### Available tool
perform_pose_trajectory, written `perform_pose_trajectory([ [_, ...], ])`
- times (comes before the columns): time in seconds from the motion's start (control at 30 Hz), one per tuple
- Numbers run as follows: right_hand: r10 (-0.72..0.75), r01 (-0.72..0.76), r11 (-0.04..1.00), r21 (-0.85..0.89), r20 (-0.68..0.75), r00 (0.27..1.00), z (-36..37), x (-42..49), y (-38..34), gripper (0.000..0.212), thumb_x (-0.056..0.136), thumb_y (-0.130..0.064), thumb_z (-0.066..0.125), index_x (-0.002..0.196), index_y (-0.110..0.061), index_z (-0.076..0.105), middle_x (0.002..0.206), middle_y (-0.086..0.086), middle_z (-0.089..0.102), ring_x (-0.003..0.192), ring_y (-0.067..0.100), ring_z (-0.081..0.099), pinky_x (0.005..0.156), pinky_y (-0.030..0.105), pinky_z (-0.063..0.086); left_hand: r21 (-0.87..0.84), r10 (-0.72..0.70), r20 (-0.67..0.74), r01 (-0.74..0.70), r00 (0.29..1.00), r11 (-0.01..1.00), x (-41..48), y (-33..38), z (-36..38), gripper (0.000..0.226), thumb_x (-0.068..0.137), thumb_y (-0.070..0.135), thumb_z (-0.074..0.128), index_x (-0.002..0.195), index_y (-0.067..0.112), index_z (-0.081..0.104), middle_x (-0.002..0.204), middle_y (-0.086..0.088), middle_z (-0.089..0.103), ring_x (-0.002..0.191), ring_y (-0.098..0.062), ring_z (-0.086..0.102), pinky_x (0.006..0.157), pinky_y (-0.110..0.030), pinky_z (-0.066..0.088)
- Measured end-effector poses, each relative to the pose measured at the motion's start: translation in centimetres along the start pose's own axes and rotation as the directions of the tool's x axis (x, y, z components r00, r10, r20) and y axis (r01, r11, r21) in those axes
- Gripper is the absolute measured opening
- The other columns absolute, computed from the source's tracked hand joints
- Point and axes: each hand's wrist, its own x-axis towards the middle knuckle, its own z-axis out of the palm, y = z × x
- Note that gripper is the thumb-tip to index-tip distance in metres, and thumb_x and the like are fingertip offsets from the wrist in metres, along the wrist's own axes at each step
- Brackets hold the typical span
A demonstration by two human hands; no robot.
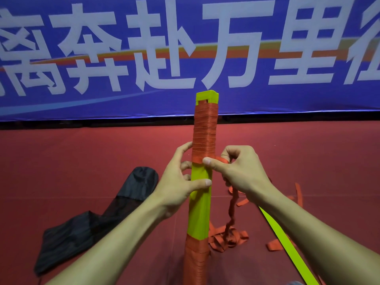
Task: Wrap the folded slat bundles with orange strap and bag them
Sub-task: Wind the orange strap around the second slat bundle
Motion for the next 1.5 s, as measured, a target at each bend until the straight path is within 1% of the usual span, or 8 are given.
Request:
perform_pose_trajectory([
  [0.13, 0.031, -0.036, 0.997, 0.062, 0.076, 0.997, 0.0, 0.1, -0.1, 0.043, 0.078, -0.025, 0.08, 0.061, -0.011, 0.043, 0.044, 0.004, 0.048, 0.037, 0.018, 0.044, 0.04, 0.022, 0.033, 0.059, 0.028, 0.015, -0.029, 0.999, 0.998, 0.1, -0.4, 0.2, 0.061, 0.074, -0.014, 0.078, 0.125, 0.015, 0.059, 0.117, -0.01, 0.067, 0.093, -0.015, 0.07, 0.074, -0.029, 0.058],
  [0.3, 0.093, -0.109, 0.989, 0.103, 0.151, 0.984, -0.2, 0.1, -0.2, 0.039, 0.083, -0.021, 0.076, 0.065, -0.014, 0.043, 0.045, 0.007, 0.048, 0.039, 0.019, 0.041, 0.043, 0.027, 0.029, 0.105, 0.057, 0.005, -0.057, 0.998, 0.993, 0.3, -0.6, 0.0, 0.059, 0.064, 0.005, 0.087, 0.116, 0.022, 0.065, 0.114, -0.009, 0.07, 0.101, -0.023, 0.069, 0.079, -0.036, 0.059],
  [0.43, 0.094, -0.107, 0.991, 0.075, 0.163, 0.982, -0.1, 0.2, -0.2, 0.035, 0.086, -0.022, 0.073, 0.068, -0.014, 0.044, 0.048, 0.012, 0.049, 0.042, 0.02, 0.042, 0.046, 0.035, 0.032, 0.089, 0.084, -0.015, -0.083, 0.996, 0.993, 0.3, -0.4, 0.1, 0.058, 0.071, -0.007, 0.084, 0.117, 0.019, 0.061, 0.111, -0.012, 0.07, 0.098, -0.019, 0.067, 0.076, -0.035, 0.06],
  [0.77, 0.029, -0.043, 0.994, 0.104, 0.131, 0.991, -0.6, 0.2, 0.1, 0.034, 0.091, -0.022, 0.068, 0.068, -0.012, 0.046, 0.052, -0.001, 0.059, 0.041, 0.018, 0.047, 0.042, 0.027, 0.038, -0.13, 0.001, 0.317, 0.043, 0.948, 0.991, 0.3, -0.1, -1.5, 0.075, 0.077, -0.009, 0.066, 0.122, 0.048, 0.05, 0.11, -0.023, 0.066, 0.084, -0.03, 0.062, 0.07, -0.031, 0.055],
  [1.0, 0.002, -0.018, 0.991, 0.135, 0.118, 0.993, -0.6, 0.3, 0.0, 0.04, 0.089, -0.024, 0.07, 0.064, -0.014, 0.041, 0.042, -0.006, 0.043, 0.041, 0.02, 0.043, 0.042, 0.027, 0.035, -0.105, 0.028, 0.248, -0.002, 0.968, 0.994, 0.3, -0.5, -1.6, 0.084, 0.07, 0.003, 0.08, 0.122, 0.061, 0.048, 0.111, -0.015, 0.065, 0.089, -0.024, 0.068, 0.075, -0.039, 0.055],
  [1.2, 0.095, -0.202, 0.883, 0.424, 0.26, 0.961, -0.4, 0.2, -0.2, 0.03, 0.091, -0.005, 0.063, 0.072, -0.009, 0.04, 0.048, -0.001, 0.046, 0.039, 0.011, 0.033, 0.04, 0.021, 0.03, -0.075, 0.009, 0.285, 0.012, 0.959, 0.997, -0.2, -0.5, -1.6, 0.086, 0.079, 0.0, 0.073, 0.121, 0.07, 0.046, 0.111, -0.019, 0.068, 0.094, -0.029, 0.067, 0.082, -0.042, 0.056],
  [1.37, 0.206, -0.389, 0.805, 0.448, 0.405, 0.891, -0.9, 0.5, -0.3, 0.021, 0.087, -0.012, 0.065, 0.074, -0.01, 0.048, 0.052, -0.002, 0.036, 0.042, 0.008, 0.031, 0.04, 0.019, 0.03, -0.086, 0.001, 0.235, 0.02, 0.972, 0.996, -0.2, -0.6, -1.6, 0.087, 0.074, 0.003, 0.078, 0.125, 0.064, 0.045, 0.12, -0.029, 0.064, 0.105, -0.049, 0.067, 0.091, -0.063, 0.053],
  [1.5, 0.233, -0.573, 0.679, 0.459, 0.605, 0.761, -2.1, 0.7, -0.5, 0.008, 0.079, -0.02, 0.059, 0.076, -0.015, 0.053, 0.061, 0.005, 0.044, 0.055, 0.016, 0.046, 0.051, 0.026, 0.044, -0.125, 0.013, 0.238, 0.018, 0.971, 0.992, 0.0, -0.7, -2.1, 0.084, 0.074, -0.005, 0.072, 0.115, 0.066, 0.053, 0.108, -0.016, 0.073, 0.098, -0.041, 0.071, 0.077, -0.042, 0.058],
])
